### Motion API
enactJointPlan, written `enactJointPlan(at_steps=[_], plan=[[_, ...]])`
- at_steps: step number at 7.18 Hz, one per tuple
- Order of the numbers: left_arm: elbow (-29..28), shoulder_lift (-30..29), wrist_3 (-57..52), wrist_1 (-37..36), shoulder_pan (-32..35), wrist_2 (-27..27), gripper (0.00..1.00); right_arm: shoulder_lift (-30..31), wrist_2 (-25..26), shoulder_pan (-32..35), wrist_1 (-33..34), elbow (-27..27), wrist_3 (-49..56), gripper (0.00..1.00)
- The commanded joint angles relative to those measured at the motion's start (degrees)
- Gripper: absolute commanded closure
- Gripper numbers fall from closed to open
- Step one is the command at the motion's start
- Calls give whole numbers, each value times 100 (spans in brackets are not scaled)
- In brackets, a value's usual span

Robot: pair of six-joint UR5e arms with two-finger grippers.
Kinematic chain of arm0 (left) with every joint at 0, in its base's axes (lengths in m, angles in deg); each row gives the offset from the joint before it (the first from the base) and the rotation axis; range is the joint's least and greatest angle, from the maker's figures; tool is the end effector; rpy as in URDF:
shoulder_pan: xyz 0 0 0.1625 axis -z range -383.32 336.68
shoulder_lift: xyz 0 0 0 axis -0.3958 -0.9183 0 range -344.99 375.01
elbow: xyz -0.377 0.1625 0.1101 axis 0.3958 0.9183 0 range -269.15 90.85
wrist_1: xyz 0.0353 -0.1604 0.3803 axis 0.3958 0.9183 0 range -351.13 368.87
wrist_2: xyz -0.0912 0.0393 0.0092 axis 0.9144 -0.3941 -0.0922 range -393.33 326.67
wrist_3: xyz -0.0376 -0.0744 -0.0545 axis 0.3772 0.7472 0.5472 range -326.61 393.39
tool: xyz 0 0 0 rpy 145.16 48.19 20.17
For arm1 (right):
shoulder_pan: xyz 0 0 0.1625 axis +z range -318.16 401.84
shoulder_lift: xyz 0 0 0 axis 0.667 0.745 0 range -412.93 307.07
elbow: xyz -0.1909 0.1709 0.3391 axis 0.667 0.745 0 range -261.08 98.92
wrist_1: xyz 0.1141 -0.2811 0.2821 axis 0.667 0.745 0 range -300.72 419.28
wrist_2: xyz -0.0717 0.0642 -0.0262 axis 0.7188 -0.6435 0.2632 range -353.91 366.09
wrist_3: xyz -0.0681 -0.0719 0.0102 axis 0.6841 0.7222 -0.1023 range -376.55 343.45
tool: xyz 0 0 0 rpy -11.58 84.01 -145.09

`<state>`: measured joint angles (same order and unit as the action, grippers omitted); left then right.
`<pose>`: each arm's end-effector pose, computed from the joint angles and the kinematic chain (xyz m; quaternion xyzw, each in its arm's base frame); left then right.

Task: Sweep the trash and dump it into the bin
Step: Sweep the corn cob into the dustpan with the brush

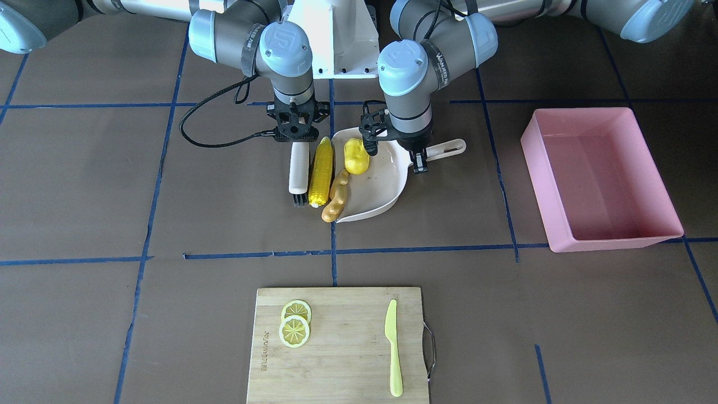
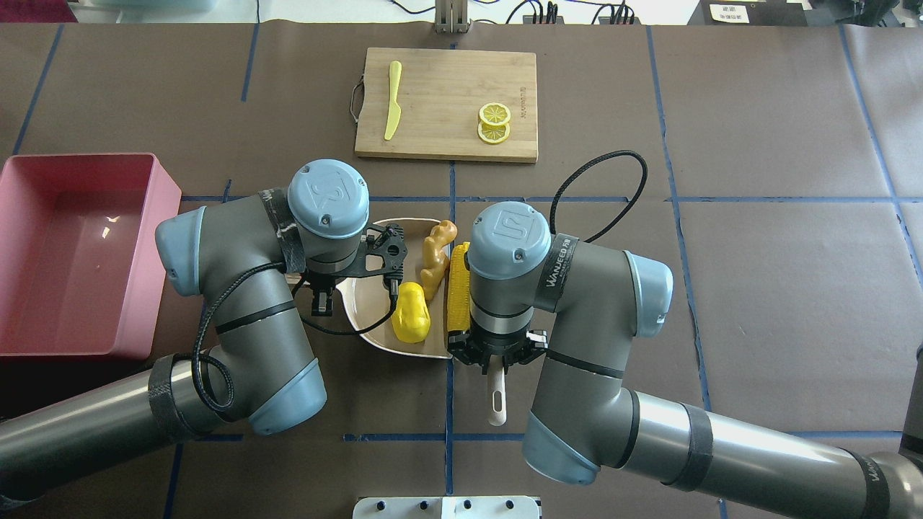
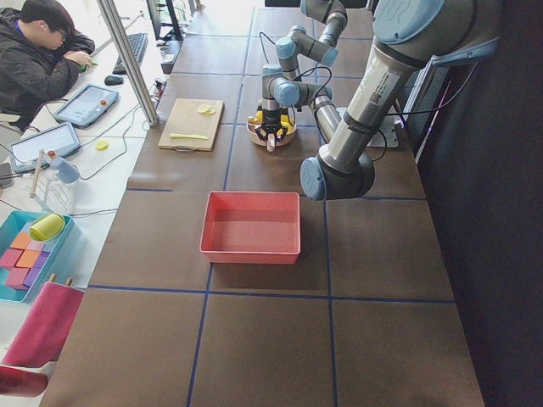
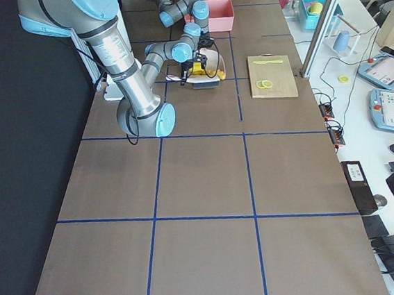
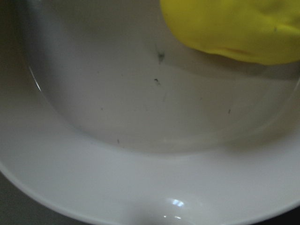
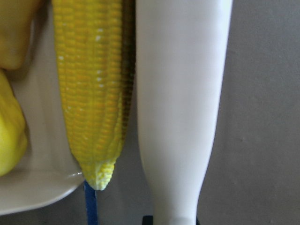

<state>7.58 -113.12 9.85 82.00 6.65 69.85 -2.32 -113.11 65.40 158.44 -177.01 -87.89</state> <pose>0.5287 -0.4325 0.2590 0.1933 0.1810 0.6630 0.7002 -0.5870 -0.3485 0.2234 -0.1154 -0.3664 -0.0388 0.9225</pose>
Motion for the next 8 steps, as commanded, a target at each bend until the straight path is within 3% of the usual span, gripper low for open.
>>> enactJointPlan(at_steps=[1, 5, 8], plan=[[13, -1, 7, 0, 0, 1, 100, -235, 10, -54, -37, 381, -73, 100], [31, -1, 7, 0, 9, 9, 100, -771, 10, -133, -336, 794, -425, 100], [31, -10, 7, 9, 0, 18, 100, -781, -7, -133, -345, 734, -416, 100]])
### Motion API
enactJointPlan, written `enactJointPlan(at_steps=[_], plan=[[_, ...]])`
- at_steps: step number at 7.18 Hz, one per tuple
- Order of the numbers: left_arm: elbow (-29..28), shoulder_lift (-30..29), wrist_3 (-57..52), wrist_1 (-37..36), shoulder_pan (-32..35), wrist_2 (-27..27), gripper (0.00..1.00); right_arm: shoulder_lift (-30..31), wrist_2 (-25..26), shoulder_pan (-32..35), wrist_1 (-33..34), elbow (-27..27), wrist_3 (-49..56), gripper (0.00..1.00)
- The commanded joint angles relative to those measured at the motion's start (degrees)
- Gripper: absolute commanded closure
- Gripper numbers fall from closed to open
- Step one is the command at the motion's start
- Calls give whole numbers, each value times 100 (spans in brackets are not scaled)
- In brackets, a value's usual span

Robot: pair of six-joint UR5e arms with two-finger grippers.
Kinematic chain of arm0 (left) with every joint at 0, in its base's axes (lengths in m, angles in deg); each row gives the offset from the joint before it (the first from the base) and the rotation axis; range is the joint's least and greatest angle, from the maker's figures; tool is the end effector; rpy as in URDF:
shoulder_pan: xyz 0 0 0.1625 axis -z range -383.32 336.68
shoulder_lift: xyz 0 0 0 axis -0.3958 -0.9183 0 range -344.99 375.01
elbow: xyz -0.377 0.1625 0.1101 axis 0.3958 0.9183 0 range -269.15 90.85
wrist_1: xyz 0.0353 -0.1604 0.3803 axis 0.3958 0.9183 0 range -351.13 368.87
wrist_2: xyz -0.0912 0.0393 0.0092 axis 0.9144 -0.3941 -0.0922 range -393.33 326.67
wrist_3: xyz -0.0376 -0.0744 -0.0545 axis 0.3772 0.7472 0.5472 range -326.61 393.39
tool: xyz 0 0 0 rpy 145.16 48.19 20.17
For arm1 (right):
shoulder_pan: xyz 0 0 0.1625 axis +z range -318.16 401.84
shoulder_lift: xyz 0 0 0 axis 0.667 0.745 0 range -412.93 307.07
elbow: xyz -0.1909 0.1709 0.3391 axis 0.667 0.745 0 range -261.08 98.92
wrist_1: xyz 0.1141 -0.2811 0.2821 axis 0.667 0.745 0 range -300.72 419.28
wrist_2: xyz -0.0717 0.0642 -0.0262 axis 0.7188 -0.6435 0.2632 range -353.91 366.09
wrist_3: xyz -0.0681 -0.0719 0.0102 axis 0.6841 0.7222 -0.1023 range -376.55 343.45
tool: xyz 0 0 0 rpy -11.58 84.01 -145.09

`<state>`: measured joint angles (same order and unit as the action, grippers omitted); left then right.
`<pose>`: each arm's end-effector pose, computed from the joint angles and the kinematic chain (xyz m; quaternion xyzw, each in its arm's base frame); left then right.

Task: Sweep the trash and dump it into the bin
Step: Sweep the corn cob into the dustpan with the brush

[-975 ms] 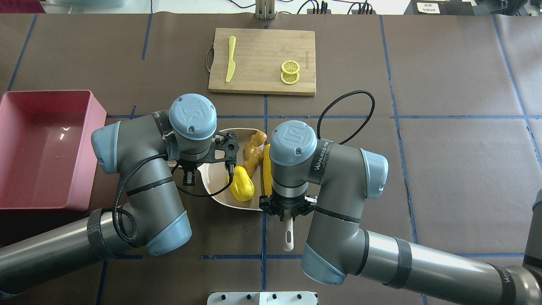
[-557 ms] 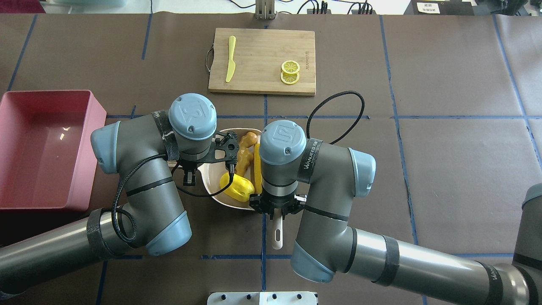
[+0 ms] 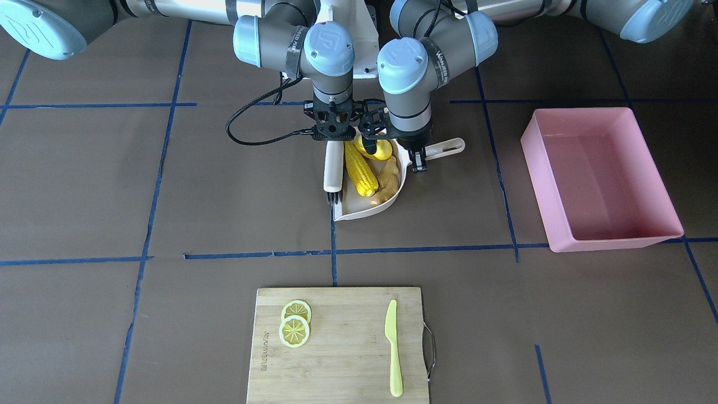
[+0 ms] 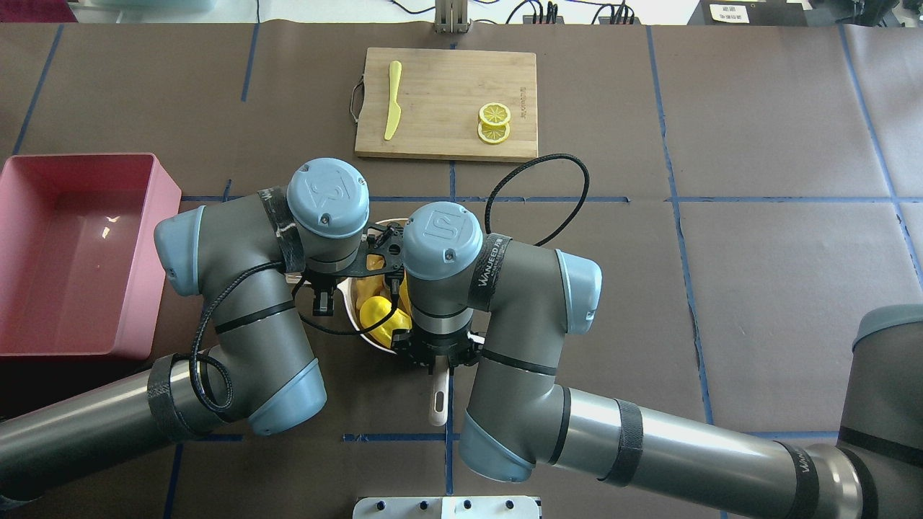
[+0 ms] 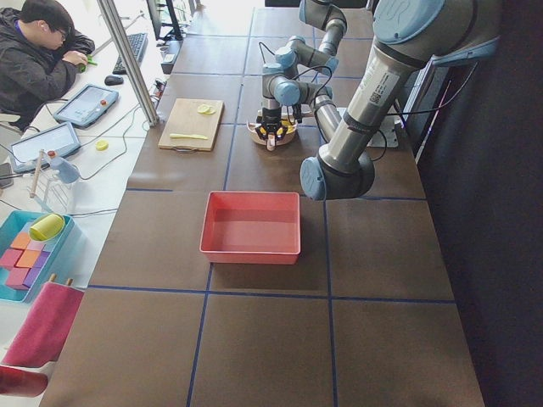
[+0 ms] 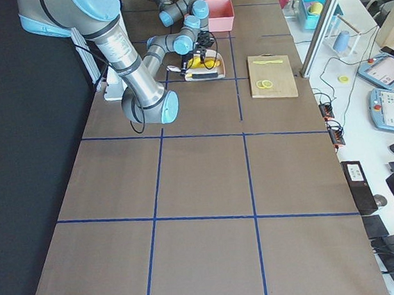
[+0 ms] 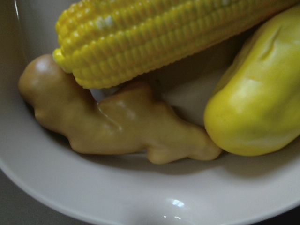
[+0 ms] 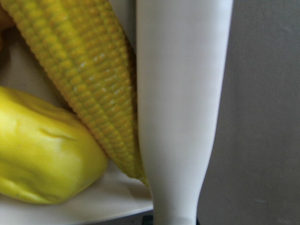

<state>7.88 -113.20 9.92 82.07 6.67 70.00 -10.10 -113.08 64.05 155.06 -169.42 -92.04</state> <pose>0.5278 -0.4319 0.2557 0.1964 0.1834 0.6623 0.6994 -0.6335 -0.3503 0.1748 -0.1212 -0.3866 -0.0242 0.9139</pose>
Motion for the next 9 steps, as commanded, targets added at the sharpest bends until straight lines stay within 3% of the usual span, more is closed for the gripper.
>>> enactJointPlan(at_steps=[1, 4, 9], plan=[[0, 7, 0, 10, -2, 3, 100, -3, -10, 2, -25, -26, -1, 100], [-8, 16, 0, 36, -2, 3, 100, 128, -27, 11, -130, -113, -1, 100], [-17, 77, -9, 298, 33, 21, 100, 812, -236, 291, -139, -1280, 25, 100]])
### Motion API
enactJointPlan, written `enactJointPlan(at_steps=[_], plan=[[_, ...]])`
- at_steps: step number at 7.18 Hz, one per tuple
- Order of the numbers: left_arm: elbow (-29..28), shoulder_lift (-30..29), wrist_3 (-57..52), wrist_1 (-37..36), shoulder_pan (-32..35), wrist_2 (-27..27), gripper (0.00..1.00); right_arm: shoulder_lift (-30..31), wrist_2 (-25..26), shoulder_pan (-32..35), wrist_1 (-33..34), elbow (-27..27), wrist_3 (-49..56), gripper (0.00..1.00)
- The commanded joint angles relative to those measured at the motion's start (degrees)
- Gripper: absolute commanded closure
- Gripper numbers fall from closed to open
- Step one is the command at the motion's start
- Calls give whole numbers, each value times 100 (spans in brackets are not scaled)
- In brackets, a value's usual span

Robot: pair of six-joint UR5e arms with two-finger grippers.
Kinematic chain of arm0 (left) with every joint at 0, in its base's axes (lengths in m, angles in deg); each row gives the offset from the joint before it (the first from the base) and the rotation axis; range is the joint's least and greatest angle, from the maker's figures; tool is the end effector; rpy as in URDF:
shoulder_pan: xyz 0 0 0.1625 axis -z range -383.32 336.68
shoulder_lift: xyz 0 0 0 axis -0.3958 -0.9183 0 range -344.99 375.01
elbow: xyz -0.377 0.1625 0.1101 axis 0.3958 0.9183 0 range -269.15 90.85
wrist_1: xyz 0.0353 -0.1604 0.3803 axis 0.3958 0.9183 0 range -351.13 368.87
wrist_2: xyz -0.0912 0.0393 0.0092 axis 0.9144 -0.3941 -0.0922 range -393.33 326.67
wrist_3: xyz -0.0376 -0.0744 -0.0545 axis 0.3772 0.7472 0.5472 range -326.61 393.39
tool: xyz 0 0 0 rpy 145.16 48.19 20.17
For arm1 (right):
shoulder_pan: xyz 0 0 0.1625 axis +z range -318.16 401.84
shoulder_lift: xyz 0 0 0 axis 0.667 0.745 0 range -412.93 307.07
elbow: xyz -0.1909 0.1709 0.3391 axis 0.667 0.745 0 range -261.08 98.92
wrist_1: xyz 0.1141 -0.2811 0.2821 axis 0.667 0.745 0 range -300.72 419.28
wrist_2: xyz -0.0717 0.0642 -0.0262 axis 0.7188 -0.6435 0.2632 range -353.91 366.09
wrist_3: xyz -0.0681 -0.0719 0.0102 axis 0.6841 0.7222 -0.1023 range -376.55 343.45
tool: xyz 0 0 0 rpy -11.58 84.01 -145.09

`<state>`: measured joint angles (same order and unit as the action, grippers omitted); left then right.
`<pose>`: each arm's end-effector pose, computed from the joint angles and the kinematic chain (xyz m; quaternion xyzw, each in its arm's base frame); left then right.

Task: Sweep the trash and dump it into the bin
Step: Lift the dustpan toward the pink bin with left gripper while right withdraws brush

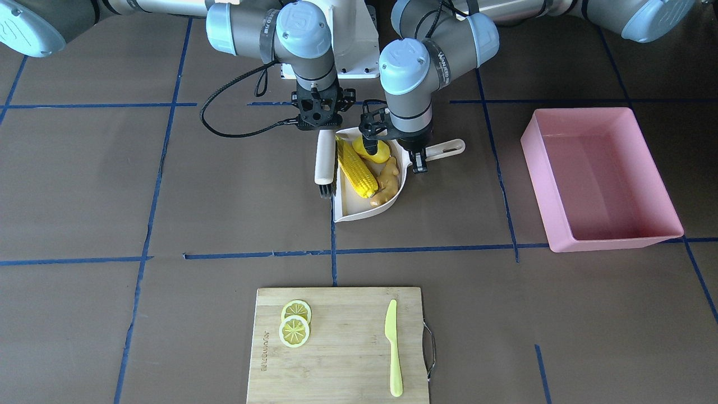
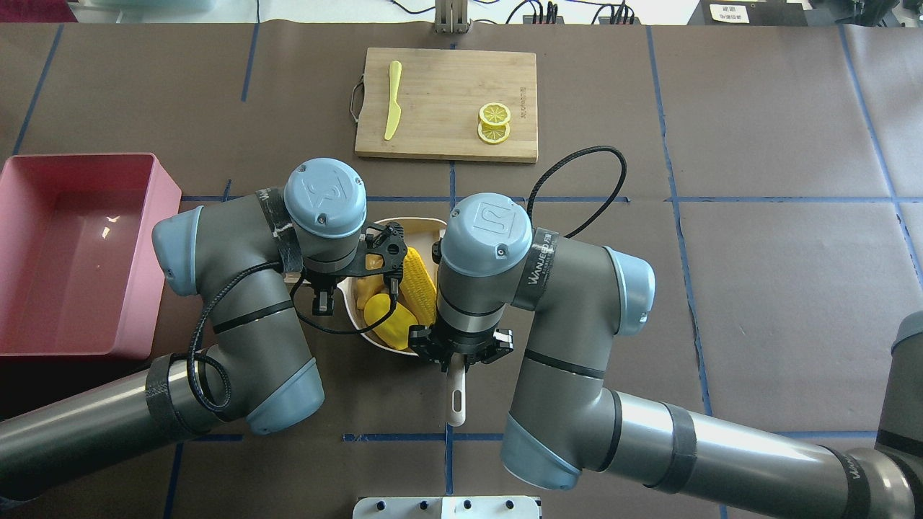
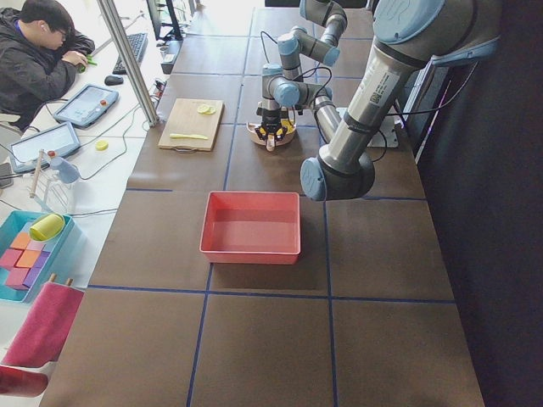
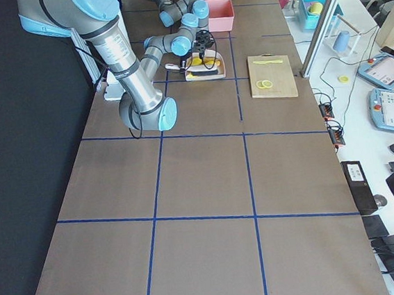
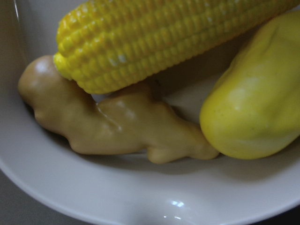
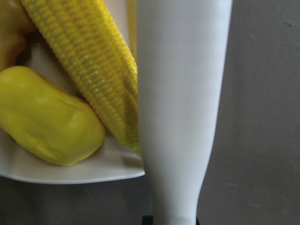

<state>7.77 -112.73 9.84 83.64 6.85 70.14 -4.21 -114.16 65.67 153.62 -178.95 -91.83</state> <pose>0.5271 -0.4337 0.2583 0.2044 0.1864 0.6611 0.6974 -0.5778 -0.3461 0.1760 -0.1063 -0.4269 -0.0282 0.8976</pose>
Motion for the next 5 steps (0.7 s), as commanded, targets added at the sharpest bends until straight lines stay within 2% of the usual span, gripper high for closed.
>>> enactJointPlan(at_steps=[1, 3, 5], plan=[[-6, 39, 269, 186, 15, 94, 100, 382, -470, 409, 31, -565, 48, 100], [-6, 265, 368, 737, 24, 409, 100, 812, -771, 866, 49, -943, 257, 100], [-6, 408, 665, 1188, 77, 550, 100, 1436, -896, 1324, 58, -1234, 1125, 100]])
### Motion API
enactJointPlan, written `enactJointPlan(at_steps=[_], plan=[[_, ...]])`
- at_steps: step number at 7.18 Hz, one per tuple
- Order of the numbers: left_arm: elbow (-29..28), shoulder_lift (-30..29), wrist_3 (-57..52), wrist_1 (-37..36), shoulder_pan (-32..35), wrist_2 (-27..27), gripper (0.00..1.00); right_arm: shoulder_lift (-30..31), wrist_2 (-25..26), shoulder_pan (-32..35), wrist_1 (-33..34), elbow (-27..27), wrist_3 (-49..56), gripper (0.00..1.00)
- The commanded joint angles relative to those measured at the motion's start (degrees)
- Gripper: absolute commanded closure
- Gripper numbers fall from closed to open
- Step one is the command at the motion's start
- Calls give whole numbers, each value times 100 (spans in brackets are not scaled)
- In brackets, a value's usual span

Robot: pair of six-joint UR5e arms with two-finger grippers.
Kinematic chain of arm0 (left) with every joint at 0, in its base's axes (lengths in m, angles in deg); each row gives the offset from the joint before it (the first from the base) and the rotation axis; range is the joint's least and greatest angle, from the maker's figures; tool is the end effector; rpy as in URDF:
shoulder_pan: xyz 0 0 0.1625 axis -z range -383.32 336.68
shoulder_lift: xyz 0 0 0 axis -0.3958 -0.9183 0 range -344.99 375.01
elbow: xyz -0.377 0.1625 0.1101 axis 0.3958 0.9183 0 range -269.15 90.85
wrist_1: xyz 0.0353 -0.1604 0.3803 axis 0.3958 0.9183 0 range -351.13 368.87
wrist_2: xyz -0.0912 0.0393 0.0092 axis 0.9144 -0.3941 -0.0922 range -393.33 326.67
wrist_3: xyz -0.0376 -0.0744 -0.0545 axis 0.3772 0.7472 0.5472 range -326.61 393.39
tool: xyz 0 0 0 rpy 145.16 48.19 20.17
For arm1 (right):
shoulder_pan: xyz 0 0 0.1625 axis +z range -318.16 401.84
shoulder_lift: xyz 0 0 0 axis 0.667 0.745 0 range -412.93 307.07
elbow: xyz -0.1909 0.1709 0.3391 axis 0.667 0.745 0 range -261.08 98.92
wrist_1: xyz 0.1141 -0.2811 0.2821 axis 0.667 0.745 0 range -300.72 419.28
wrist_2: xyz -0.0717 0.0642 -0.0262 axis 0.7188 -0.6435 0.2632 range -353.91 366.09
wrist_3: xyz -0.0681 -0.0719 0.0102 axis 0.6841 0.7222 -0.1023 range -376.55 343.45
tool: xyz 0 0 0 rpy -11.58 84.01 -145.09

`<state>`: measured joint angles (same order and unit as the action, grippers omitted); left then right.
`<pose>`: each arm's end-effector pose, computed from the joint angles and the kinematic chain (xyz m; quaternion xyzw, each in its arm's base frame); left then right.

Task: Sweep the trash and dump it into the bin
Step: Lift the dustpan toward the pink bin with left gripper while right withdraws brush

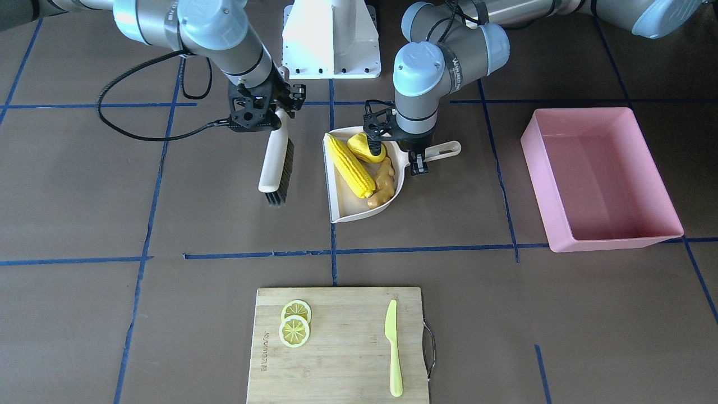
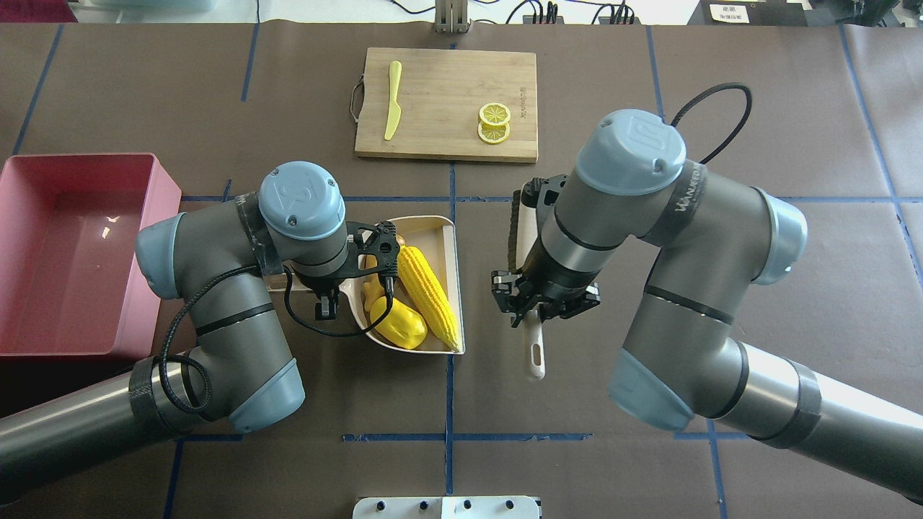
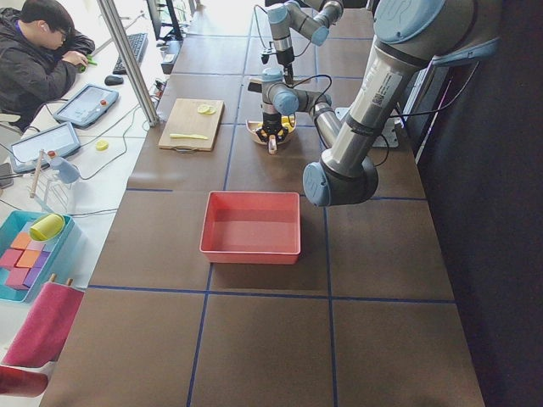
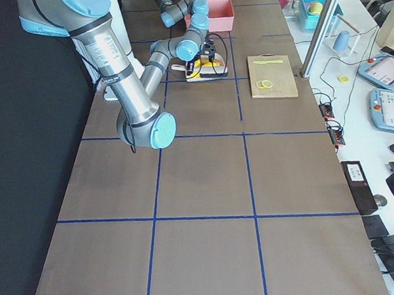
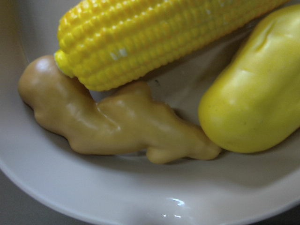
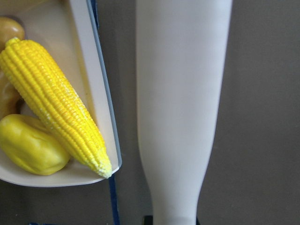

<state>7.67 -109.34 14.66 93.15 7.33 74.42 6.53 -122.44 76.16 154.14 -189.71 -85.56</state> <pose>0.5251 -0.4308 0.2746 0.2311 0.2423 0.6293 0.7014 -0.4539 -0.3962 0.2179 -0.1054 -0.4571 -0.0220 0.8829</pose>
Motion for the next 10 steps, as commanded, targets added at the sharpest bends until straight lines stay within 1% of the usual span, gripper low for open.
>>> enactJointPlan(at_steps=[1, 2, 4, 6, 7, 8, 10], plan=[[4, 78, 342, 594, 63, 288, 100, 547, -58, 459, 5, -158, 955, 100], [13, 78, 439, 772, 116, 420, 100, 740, 11, 583, 5, -141, 1203, 100], [92, 86, 440, 930, 265, 430, 100, 960, 370, 593, -21, -10, 1773, 100], [144, 244, 388, 923, 711, 1007, 100, 1189, 652, 663, -56, 35, 2196, 100], [188, 358, 387, 906, 888, 1237, 100, 1286, 662, 768, 5, 35, 2390, 100], [328, 498, 387, 888, 1099, 1404, 100, 1435, 628, 777, 145, 35, 2418, 100], [627, 867, 387, 827, 1416, 1468, 100, 1358, 584, 751, 959, -79, 2419, 100]])
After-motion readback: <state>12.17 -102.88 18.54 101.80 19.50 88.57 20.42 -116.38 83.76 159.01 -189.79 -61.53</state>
